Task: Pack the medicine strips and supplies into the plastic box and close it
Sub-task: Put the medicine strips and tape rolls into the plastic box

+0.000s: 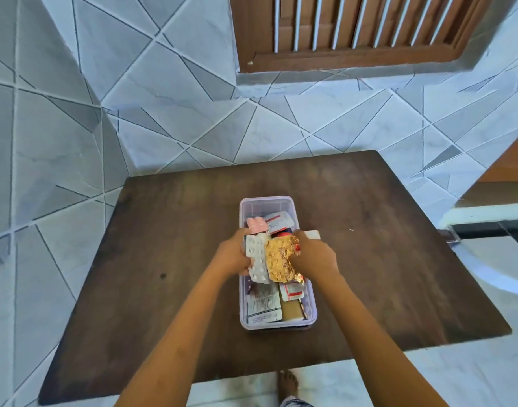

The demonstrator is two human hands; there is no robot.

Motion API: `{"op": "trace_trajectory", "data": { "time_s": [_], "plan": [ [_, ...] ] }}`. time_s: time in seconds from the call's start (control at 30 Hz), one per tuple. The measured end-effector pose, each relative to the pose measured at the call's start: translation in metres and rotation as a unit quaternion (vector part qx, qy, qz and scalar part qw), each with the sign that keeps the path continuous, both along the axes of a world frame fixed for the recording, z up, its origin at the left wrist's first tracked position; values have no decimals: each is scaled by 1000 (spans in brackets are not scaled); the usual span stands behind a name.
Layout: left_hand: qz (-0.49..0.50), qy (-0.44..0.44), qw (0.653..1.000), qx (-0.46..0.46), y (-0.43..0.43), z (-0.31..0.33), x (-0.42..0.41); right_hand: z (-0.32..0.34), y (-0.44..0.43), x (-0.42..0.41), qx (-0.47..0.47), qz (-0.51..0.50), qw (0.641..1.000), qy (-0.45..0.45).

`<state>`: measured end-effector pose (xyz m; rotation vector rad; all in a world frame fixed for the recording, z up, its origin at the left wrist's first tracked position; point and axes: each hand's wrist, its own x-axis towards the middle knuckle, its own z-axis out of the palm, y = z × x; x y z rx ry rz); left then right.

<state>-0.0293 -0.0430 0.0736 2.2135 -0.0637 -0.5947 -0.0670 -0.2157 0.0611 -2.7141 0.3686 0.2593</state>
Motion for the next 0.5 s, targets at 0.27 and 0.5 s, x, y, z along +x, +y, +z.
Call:
{"op": "trace_trajectory", "data": {
  "time_s": [0.27, 0.5],
  "plan": [
    [-126, -55, 976, 168, -2, 4, -12, -5, -1, -16, -13, 44, 999, -9],
    [-171, -93, 957, 213, -2, 1, -12, -12, -12, -29, 45, 91, 994, -38]
  ]
}}
